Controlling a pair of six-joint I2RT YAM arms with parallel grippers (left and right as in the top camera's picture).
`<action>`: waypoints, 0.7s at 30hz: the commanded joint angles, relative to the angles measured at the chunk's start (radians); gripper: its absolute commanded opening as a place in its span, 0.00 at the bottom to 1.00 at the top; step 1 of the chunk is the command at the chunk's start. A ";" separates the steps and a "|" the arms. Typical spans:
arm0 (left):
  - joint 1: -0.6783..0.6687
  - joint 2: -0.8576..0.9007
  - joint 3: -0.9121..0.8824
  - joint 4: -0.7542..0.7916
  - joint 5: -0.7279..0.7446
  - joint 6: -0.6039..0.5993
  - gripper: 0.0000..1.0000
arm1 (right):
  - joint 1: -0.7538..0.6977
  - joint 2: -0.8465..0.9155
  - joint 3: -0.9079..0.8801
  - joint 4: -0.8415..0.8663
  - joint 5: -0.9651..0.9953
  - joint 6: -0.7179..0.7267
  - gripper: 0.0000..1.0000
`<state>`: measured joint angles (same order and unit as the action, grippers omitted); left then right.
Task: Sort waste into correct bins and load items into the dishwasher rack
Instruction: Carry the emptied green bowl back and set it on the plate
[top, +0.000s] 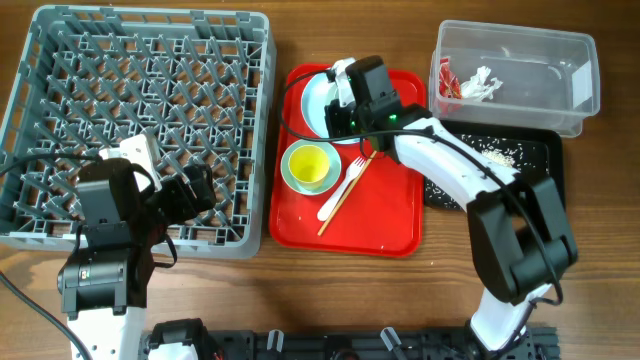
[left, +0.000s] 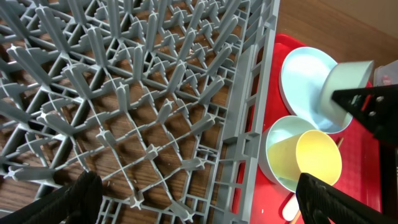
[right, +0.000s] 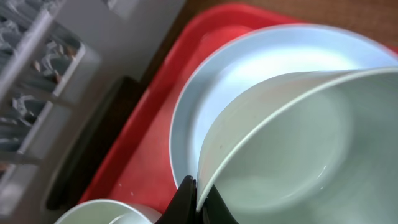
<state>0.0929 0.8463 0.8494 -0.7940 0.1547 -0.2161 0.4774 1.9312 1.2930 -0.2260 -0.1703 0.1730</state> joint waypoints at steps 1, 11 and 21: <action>0.001 0.001 0.019 0.000 0.009 -0.005 1.00 | 0.003 0.026 0.014 -0.025 0.014 -0.016 0.04; 0.001 0.001 0.019 0.000 0.009 -0.005 1.00 | 0.003 -0.029 0.015 -0.117 -0.073 -0.013 0.29; 0.001 0.001 0.019 0.000 0.009 -0.005 1.00 | 0.001 -0.237 0.017 -0.252 -0.120 0.074 0.36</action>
<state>0.0929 0.8463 0.8494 -0.7948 0.1551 -0.2161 0.4770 1.7763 1.2930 -0.4305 -0.2317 0.1825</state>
